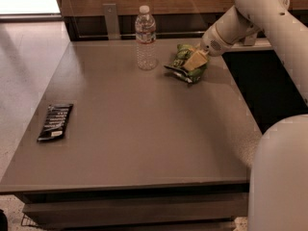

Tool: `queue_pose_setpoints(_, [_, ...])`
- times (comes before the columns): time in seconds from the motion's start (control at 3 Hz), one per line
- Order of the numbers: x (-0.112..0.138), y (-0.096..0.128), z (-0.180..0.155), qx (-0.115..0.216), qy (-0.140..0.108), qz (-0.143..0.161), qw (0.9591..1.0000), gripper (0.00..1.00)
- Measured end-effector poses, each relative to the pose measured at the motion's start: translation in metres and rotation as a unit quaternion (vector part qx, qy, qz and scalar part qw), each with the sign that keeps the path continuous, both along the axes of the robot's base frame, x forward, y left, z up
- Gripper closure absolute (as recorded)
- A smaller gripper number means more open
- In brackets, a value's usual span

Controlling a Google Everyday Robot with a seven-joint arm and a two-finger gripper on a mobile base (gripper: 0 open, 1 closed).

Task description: Move green jalapeno chip bag near rxbar chocolate

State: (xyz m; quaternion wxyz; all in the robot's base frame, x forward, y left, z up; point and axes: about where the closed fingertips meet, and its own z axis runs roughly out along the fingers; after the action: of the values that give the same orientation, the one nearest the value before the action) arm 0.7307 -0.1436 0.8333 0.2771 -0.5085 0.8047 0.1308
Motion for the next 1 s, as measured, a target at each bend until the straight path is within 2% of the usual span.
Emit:
queue_pose_setpoints(0.33, [0.0,0.0,0.0,0.0,0.0,0.0,1.0,1.0])
queue_pose_setpoints(0.67, [-0.016,-0.001,0.013,-0.015,-0.013,-0.005,0.9998,1.0])
queue_pose_setpoints(1.0, [-0.067,-0.004,0.051,-0.055,-0.061,-0.02,0.9964,1.0])
